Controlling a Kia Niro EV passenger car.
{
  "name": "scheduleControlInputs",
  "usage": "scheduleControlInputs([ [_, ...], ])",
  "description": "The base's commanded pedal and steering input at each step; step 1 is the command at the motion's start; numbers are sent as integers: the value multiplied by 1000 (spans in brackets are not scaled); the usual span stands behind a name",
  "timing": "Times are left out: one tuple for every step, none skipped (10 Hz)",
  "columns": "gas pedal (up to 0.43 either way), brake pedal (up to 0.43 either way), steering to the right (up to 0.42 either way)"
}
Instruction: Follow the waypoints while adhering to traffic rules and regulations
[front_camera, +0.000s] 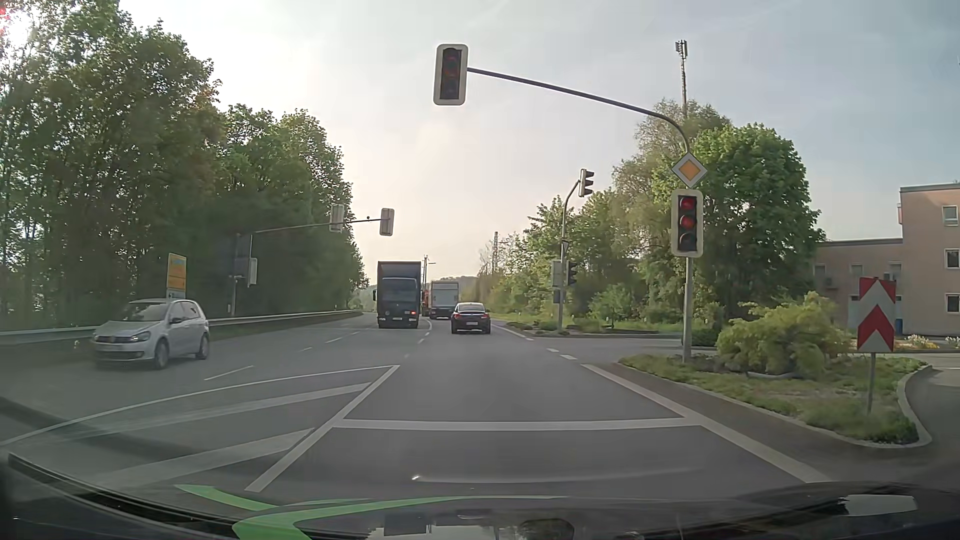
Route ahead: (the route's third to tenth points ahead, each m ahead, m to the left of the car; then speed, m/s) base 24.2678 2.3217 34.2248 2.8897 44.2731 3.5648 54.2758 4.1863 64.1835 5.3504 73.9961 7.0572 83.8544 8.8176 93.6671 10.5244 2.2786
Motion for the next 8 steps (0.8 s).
scheduleControlInputs([
  [0,91,-1],
  [0,91,-1],
  [0,98,-1],
  [0,98,-1],
  [0,104,-1],
  [0,110,-1],
  [0,134,-1],
  [0,134,-1],
])
